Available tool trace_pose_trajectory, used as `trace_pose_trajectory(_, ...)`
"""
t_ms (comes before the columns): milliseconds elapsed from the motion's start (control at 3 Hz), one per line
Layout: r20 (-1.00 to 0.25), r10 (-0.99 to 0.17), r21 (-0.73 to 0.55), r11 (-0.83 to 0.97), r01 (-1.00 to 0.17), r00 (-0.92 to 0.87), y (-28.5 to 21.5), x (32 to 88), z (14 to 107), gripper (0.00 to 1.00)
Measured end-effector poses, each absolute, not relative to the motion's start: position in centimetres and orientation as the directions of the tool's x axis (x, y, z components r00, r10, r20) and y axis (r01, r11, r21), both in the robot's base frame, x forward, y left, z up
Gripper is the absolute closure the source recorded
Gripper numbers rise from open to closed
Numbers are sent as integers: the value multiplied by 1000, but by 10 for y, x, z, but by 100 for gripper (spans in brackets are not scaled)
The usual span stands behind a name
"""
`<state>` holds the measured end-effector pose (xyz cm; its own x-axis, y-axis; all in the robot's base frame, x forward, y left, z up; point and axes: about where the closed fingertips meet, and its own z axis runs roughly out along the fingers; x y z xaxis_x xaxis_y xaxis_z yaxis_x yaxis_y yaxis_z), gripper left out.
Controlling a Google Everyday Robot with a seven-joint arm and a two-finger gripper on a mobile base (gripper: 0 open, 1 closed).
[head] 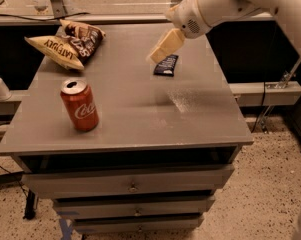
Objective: Move brown chip bag near coke can
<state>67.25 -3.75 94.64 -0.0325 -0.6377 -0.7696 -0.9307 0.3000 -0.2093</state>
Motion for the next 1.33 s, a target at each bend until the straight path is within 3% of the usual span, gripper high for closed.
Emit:
trace_pose_trajectory(667,-902,-426,-83,340,-937,-75,76,751,915,0)
trace_pose_trajectory(1333,-952,-284,23,296,-955,-111,177,767,905,0)
